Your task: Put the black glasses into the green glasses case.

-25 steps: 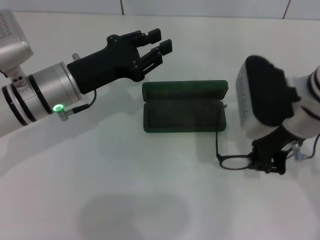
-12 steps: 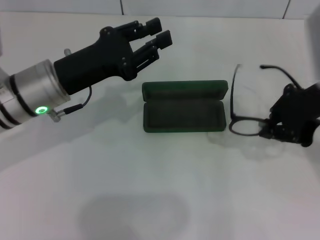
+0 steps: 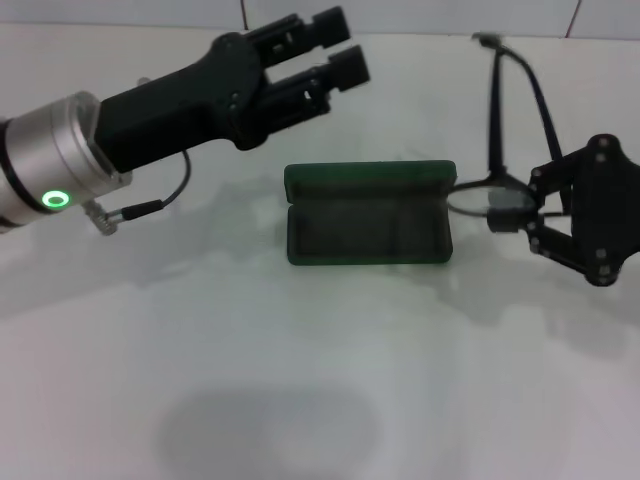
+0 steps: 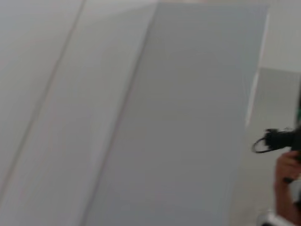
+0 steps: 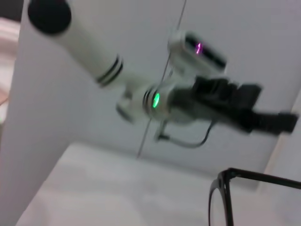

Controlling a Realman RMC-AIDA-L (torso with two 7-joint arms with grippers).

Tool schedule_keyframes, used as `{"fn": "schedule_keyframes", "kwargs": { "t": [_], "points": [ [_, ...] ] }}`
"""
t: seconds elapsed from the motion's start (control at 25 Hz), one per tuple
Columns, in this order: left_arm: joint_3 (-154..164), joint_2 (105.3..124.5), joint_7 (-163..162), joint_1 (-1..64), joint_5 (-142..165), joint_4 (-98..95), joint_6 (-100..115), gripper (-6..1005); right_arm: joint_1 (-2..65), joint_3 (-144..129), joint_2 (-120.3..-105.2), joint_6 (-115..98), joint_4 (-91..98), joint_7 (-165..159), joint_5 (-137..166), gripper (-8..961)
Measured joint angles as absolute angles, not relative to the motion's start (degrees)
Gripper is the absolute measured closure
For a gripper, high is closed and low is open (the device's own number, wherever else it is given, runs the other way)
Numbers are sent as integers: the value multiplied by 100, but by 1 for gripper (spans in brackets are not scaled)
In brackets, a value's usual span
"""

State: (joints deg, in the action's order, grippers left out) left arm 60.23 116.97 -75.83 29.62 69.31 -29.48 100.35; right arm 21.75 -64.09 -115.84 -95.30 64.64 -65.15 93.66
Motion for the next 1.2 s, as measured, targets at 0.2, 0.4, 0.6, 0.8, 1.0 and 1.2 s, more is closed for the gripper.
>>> {"fn": "schedule_keyframes", "kwargs": {
  "t": [0.2,0.4,0.6,0.8,1.0,1.2],
  "points": [
    [6055,11648,-8330,3415,7393,-3038,10190,350,2276,-6465,-11605,-9516,5113,-4875,8681,839],
    [6056,11630,-8981,3911,8167,-3023,10196,251,2416,-6537,-11616,-9505,4782,-4417,8538,839],
    [6063,11740,-9060,4049,8367,-3081,10199,217,2475,-6698,-11605,-9469,4743,-4286,8565,839],
    [6028,11746,-8949,4021,8203,-3095,10203,212,2520,-6870,-11593,-9314,4739,-4256,8582,838],
    [6104,11749,-8952,4023,8229,-3152,10210,212,2536,-6925,-11591,-9254,4742,-4254,8584,838],
    [6166,11774,-9052,4113,8501,-3150,10207,212,2591,-6977,-11589,-9207,4758,-4253,8584,838]
  ]
}}
